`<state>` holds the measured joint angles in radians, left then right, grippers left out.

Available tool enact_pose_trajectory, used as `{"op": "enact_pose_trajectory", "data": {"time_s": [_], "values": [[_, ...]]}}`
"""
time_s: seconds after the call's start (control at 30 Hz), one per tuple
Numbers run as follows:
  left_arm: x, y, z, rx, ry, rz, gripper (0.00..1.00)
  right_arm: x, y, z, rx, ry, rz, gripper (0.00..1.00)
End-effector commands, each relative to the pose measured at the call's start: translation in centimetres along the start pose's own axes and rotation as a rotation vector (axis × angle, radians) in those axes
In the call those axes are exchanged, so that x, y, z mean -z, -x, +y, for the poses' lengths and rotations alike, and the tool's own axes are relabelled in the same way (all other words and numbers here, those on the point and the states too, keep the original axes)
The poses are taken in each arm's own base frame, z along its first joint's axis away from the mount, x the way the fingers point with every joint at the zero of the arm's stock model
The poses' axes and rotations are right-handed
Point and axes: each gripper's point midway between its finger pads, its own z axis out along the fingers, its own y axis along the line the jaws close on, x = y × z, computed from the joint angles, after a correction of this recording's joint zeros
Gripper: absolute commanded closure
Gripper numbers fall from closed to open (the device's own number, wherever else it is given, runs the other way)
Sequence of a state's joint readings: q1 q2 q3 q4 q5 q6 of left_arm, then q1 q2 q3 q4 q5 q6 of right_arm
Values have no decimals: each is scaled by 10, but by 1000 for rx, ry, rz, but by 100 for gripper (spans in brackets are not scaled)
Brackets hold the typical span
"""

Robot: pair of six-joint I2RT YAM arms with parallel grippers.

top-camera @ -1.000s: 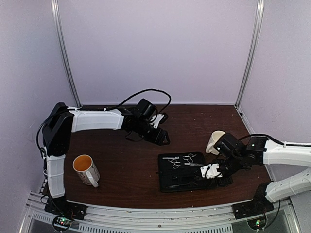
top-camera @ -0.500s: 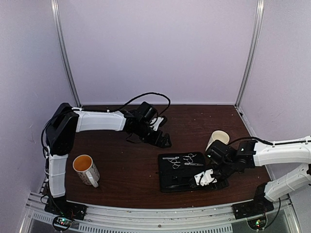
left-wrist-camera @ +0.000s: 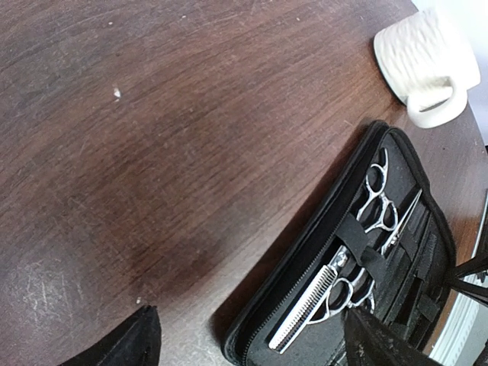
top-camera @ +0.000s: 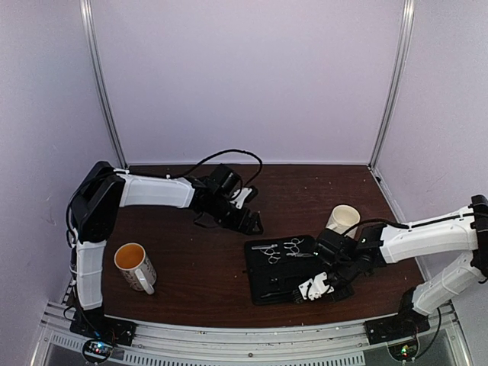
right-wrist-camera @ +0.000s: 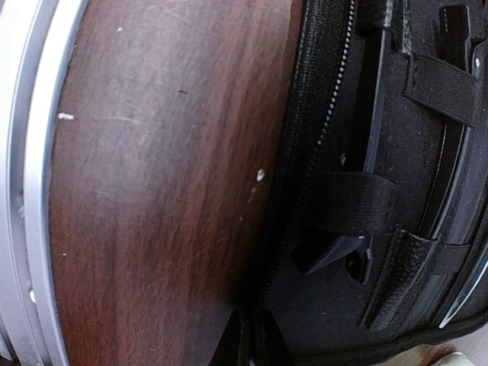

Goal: Sort the hair-cutting tools

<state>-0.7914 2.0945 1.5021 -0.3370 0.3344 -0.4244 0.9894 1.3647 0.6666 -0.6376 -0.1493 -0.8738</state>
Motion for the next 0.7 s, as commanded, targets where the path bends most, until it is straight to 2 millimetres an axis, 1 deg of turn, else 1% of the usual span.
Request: {"op": "enact_pose_trajectory", "data": {"time_s": [0.0,0.07,0.13,0.23,0.33,0.4,0.5,0.67], "values": [[4,1,-4,4,-57,-5,13,-3,10,-28,75,-114,25,100],[2,-7,-1,30,-57,23,14,-7,11,-27,82,-103,35,100],[0,-12,6,59,-39,34,19,-10,12,-26,88,-99,40,100],[1,-12,17,57,16,40,27,-11,13,-23,91,-93,39,100],[5,-11,25,2,79,59,33,-10,14,-24,87,-98,38,100],[5,-12,27,-39,93,81,37,-10,13,-24,85,-100,38,100],[3,-16,29,-93,96,109,41,-11,13,-25,79,-101,40,100],[-2,-24,29,-130,82,148,50,-13,12,-26,77,-110,47,100]]}}
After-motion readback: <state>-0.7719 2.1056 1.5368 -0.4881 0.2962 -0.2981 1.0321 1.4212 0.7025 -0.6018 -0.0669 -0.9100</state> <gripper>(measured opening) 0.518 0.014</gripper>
